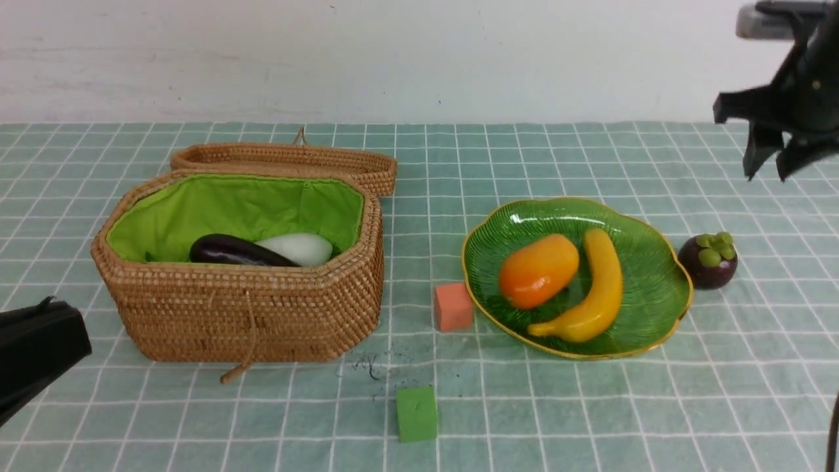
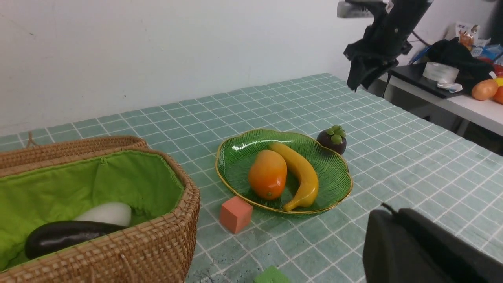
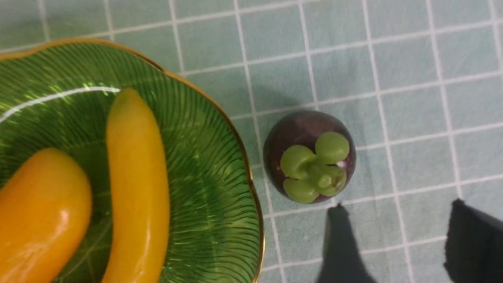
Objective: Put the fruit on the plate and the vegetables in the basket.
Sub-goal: Use the right arm to grab a mangosteen and put it into the right plate
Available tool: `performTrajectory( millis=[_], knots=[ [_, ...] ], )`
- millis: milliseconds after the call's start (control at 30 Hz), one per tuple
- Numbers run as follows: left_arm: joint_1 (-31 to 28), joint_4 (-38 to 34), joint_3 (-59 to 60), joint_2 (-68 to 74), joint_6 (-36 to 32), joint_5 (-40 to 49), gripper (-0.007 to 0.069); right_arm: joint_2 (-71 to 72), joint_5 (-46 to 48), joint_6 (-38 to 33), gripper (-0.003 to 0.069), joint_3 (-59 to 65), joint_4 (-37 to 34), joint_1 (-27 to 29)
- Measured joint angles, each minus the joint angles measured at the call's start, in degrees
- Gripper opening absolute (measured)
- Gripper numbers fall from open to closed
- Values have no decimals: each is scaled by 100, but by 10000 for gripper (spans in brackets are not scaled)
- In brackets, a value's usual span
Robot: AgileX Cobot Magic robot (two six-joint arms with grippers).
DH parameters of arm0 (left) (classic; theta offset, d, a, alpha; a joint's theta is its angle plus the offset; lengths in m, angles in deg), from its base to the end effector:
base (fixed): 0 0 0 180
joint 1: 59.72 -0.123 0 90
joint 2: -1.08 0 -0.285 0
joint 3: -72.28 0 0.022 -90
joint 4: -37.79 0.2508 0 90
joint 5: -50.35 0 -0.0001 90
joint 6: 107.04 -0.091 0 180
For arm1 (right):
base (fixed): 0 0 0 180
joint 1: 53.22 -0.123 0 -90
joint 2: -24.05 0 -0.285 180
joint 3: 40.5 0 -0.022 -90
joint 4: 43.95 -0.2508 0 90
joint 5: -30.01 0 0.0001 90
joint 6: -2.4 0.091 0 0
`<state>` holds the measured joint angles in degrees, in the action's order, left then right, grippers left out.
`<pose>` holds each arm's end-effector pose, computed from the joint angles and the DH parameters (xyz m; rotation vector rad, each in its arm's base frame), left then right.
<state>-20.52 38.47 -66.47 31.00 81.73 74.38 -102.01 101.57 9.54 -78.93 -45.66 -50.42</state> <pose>0.0575 -0.0464 0.3586 0.4512 1.6382 -0.6193 0.4493 -0.0194 0.3007 0.2466 2.7682 0.0610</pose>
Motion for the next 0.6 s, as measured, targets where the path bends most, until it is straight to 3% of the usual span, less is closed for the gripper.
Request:
performTrajectory(
  millis=[33,100,167,300,600],
  knots=[
    [0,0,0,0,0,0,-7,-30,0,6,430,6,-14,30],
    [0,0,0,0,0,6,-7,-357,-12,14,587,11,-95,130],
    [0,0,0,0,0,6,-7,-605,-22,14,658,11,-102,167],
    [0,0,0,0,-1,30,-7,-931,-57,14,671,11,-174,172],
    [0,0,0,0,-1,49,-6,-1117,-380,14,618,-2,-446,167]
  ],
)
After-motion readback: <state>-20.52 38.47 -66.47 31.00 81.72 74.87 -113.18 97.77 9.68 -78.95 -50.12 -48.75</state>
